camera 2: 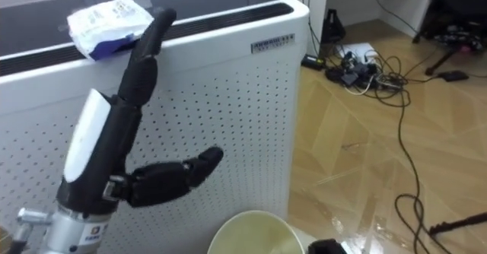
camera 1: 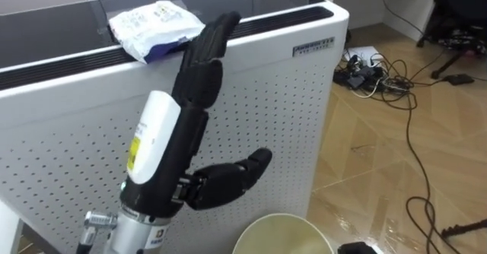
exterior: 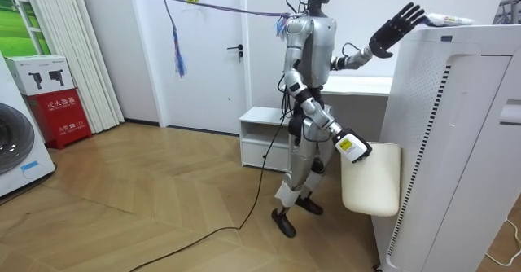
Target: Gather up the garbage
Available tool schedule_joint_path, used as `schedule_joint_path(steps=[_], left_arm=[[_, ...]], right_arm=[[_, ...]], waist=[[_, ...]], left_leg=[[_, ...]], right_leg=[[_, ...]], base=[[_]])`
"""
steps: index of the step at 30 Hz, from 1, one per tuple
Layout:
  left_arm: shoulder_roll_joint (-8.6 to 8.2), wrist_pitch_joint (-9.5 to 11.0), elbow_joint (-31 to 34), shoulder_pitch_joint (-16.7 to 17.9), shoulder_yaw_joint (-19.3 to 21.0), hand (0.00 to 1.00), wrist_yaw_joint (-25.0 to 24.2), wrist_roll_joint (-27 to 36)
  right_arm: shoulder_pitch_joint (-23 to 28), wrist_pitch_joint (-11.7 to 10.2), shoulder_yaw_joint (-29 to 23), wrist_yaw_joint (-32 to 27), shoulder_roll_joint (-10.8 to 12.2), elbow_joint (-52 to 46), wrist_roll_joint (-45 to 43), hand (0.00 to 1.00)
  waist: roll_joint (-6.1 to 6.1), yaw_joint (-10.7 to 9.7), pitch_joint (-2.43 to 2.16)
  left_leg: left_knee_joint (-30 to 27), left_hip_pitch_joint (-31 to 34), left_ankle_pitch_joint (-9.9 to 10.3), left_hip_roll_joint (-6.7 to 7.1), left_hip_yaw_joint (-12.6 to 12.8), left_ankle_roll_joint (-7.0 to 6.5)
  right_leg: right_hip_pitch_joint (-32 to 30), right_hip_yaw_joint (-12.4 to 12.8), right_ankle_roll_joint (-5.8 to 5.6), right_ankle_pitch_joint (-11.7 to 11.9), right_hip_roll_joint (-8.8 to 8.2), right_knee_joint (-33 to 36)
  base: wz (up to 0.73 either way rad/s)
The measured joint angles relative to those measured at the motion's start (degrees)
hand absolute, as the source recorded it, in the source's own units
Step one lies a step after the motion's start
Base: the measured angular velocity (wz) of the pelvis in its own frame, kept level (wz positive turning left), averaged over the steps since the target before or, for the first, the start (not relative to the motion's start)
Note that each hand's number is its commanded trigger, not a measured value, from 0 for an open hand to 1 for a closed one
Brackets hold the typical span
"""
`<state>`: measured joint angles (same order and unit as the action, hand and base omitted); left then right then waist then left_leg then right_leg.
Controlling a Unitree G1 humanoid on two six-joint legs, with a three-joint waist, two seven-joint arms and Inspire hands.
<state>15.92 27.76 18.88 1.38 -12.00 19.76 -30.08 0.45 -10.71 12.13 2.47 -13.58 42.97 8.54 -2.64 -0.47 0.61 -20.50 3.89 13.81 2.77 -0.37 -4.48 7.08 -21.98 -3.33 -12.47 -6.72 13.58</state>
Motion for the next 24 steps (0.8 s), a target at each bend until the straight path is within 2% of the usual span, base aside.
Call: schedule_joint_path(steps=[5, 9, 16, 18, 21, 24], left_arm=[[-0.05, 0.63, 5.96, -0.30, 5.13, 0.00, 2.19, -1.17], [0.00, 1.75, 7.09, -1.37, 7.54, 0.00, 5.82, -3.40], [0.58, 2.37, 9.38, -1.63, 7.53, 0.00, 11.38, -12.94], [0.57, 2.95, 9.75, -1.83, 7.52, 0.00, 13.66, -15.50], [0.58, 2.81, 10.75, -2.03, 7.53, 0.00, 14.95, -18.86], [0.59, 2.81, 12.96, -2.04, 7.53, 0.00, 15.99, -21.42]], right_arm=[[0.00, -0.03, -0.54, -0.45, -0.10, 0.00, -0.13, 1.00], [0.07, -0.04, -0.52, -0.31, -0.11, 0.20, 0.04, 1.00], [0.47, -0.66, -0.40, 0.10, -0.01, 0.98, 0.08, 1.00], [1.09, -1.09, -0.21, -0.10, 0.02, 1.00, 0.07, 1.00], [1.35, -1.13, 0.11, -0.80, 0.01, 1.03, -0.05, 1.00], [1.38, -1.13, 0.10, -1.06, 0.02, 1.40, -0.03, 1.00]], waist=[[0.37, 0.85, 0.23], [1.12, 1.99, 0.49], [1.33, 2.48, 0.30], [1.09, 2.66, 0.14], [0.60, 3.05, -0.18], [0.48, 3.23, -0.31]], left_leg=[[0.32, -0.56, -0.04, -0.01, -0.11, 0.06], [0.28, -0.56, -0.08, 0.05, -0.46, 0.14], [0.06, -0.15, -0.24, 0.13, -1.40, 0.40], [0.47, -0.29, -0.41, 0.05, -1.56, 0.64], [1.00, -0.39, -0.56, 0.02, -1.56, 0.82], [1.23, -0.51, -0.72, 0.05, -1.50, 0.90]], right_leg=[[0.54, -0.07, 0.00, 0.00, 0.08, -0.06], [0.65, -0.23, 0.00, 0.00, 0.12, -0.15], [1.25, -0.06, -0.27, 0.35, 0.76, -2.03], [1.25, -0.07, -0.26, 0.35, 0.84, -2.10], [1.18, -0.11, -0.26, 0.35, 0.90, -2.41], [1.20, -0.10, -0.26, 0.34, 0.90, -2.83]], base=[[0.02], [0.01], [0.07], [0.03], [0.00], [0.00]])
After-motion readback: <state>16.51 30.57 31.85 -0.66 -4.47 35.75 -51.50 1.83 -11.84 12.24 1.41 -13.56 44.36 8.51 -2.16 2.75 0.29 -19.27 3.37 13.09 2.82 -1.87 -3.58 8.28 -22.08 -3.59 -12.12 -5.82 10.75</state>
